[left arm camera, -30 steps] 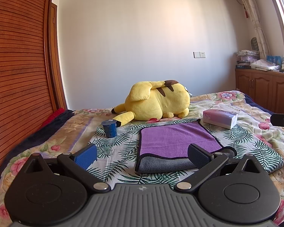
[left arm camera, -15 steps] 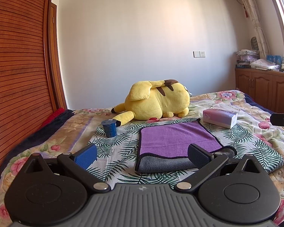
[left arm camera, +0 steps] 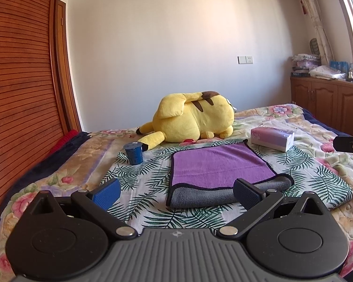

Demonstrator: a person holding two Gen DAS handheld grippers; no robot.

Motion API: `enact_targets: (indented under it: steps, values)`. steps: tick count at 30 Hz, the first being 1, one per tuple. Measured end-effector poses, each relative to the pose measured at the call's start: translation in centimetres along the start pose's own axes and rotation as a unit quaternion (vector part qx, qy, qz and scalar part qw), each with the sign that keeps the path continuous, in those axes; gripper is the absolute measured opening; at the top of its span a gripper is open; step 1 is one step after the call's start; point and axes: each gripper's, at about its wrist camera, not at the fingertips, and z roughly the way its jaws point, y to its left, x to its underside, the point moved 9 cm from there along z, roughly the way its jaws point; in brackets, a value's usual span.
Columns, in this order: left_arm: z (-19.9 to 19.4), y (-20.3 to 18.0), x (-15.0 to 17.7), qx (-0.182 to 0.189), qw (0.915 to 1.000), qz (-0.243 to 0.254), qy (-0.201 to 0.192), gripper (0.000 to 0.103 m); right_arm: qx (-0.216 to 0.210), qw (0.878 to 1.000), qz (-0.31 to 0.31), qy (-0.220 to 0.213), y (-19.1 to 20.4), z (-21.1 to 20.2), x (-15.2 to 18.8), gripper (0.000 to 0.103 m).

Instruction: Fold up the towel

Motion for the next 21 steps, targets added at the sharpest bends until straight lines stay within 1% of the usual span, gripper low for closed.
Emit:
enact_targets:
  steps: [6, 11, 21]
  values:
    - [0.2, -0.4, 0.0, 0.001, 0.9999, 0.011, 0.002, 0.087, 0.000, 1.000, -0.004, 0.015, 0.1, 0.8, 0.4, 0.103]
    - [0.7, -0.4, -0.2, 0.002, 0.9999, 0.010, 0.003, 0.087, -0.002, 1.000, -0.004, 0.026, 0.2, 1.4, 0.7, 0.103]
    - [2.3, -0.6, 0.0, 0.004, 0.9997, 0.011, 0.022, 0.087, -0.009, 0.999, -0.002, 0.039, 0.1, 2.7, 0.8, 0.103]
